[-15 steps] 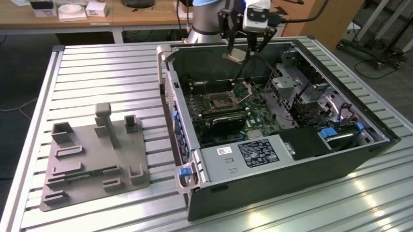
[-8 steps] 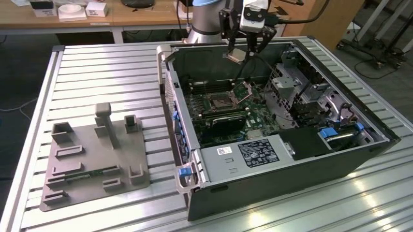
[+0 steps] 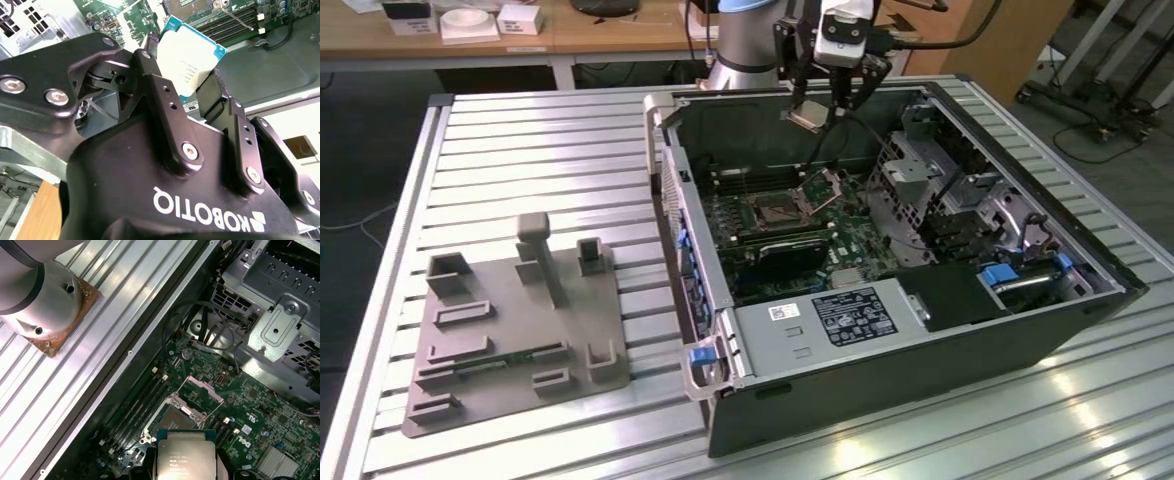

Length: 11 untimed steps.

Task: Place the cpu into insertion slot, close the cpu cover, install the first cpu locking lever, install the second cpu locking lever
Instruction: 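Place the cpu into insertion slot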

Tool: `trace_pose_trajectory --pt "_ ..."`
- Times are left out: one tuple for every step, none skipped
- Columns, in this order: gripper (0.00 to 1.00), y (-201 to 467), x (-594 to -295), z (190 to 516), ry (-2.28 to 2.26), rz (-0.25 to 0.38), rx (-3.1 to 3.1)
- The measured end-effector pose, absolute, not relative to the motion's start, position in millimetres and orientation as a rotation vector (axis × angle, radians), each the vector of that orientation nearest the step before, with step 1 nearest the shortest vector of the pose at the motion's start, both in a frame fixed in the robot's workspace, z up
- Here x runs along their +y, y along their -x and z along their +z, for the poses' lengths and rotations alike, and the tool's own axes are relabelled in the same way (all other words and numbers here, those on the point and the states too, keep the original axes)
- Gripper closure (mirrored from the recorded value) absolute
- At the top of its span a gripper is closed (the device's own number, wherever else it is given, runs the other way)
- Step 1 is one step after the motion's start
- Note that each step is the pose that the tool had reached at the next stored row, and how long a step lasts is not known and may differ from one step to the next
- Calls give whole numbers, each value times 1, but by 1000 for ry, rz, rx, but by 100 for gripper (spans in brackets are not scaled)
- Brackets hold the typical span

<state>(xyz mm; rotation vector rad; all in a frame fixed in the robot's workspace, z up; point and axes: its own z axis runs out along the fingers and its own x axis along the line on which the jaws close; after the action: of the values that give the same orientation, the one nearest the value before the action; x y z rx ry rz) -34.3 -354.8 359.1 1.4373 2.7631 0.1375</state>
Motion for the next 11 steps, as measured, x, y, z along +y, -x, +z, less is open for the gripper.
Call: trace_pose_trajectory --pt "46 34 -355 359 -1437 137 2763" --pt "46 34 -355 359 -1437 137 2763" --pt "46 34 -355 359 -1437 137 2763" --pt "46 34 -355 359 -1437 137 2763" --pt "46 34 -355 359 -1437 137 2763" --pt "46 34 -355 359 -1437 137 2763" --pt "46 34 -355 359 -1438 137 2763" --pt "46 34 -355 359 -1439 137 2762" --pt "46 34 -355 359 -1441 137 2761" --pt "46 34 -355 359 -1445 137 2758" --pt "46 34 -355 359 -1451 137 2755"
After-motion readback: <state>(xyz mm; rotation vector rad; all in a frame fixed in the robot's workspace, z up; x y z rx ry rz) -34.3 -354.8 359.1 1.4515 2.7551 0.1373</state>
